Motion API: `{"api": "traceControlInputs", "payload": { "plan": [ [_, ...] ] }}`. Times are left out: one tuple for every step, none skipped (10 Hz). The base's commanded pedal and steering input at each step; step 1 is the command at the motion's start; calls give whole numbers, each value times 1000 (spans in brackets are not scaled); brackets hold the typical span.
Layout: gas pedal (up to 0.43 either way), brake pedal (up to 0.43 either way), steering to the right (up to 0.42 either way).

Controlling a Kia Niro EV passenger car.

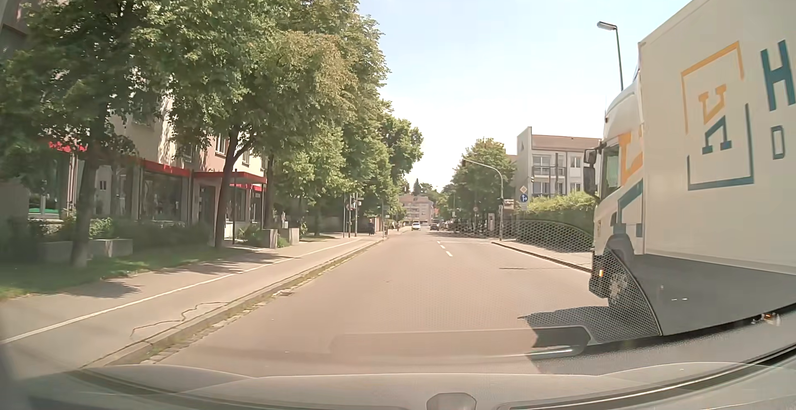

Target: Follow the waypoints while adhering to traffic rules and regulations

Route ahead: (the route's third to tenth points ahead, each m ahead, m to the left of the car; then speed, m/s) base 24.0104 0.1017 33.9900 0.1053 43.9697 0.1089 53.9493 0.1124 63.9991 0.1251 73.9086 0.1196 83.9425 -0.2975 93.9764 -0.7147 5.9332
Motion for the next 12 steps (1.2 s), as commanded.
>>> {"api": "traceControlInputs", "payload": {
  "plan": [
    [150,0,57],
    [150,0,58],
    [150,0,60],
    [150,0,61],
    [150,0,64],
    [150,0,69],
    [150,0,72],
    [150,0,73],
    [138,0,73],
    [138,0,73],
    [138,0,73],
    [110,0,73]
  ]
}}
